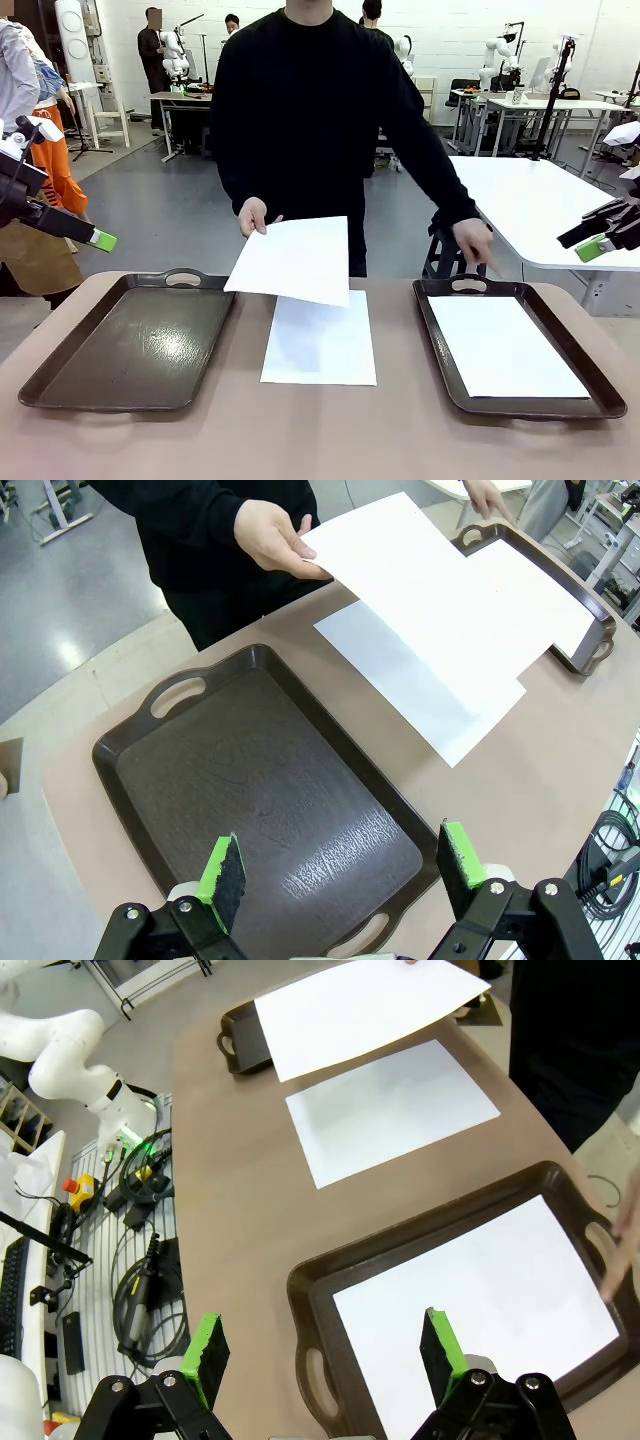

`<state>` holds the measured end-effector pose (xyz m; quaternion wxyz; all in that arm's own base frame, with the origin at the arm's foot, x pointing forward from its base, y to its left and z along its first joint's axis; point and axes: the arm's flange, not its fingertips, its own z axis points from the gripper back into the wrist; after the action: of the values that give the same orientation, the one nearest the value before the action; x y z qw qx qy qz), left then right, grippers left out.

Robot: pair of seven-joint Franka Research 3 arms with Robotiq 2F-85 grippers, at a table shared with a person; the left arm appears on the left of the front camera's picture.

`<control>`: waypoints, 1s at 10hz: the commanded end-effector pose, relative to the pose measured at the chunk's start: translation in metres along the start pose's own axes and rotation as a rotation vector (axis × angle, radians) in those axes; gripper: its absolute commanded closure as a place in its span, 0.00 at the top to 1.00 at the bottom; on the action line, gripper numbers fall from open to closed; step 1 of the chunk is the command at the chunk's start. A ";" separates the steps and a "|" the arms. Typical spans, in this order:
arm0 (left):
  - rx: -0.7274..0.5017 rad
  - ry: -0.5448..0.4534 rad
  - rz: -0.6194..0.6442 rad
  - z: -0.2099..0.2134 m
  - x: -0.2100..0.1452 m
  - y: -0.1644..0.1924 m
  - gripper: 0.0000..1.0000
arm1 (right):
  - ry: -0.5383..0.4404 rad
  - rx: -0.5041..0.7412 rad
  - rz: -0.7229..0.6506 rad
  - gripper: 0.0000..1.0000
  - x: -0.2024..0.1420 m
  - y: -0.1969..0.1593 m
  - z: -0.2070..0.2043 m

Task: Sort the A4 documents.
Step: Receive the A4 Paper.

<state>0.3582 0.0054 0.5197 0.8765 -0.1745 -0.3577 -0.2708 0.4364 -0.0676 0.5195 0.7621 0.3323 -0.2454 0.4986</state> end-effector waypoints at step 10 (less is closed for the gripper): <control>-0.010 -0.008 0.000 -0.001 -0.001 0.002 1.00 | 0.001 0.002 0.006 1.00 0.001 0.000 0.000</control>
<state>0.3582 0.0054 0.5197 0.8765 -0.1745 -0.3577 -0.2708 0.4364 -0.0676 0.5195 0.7621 0.3323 -0.2454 0.4986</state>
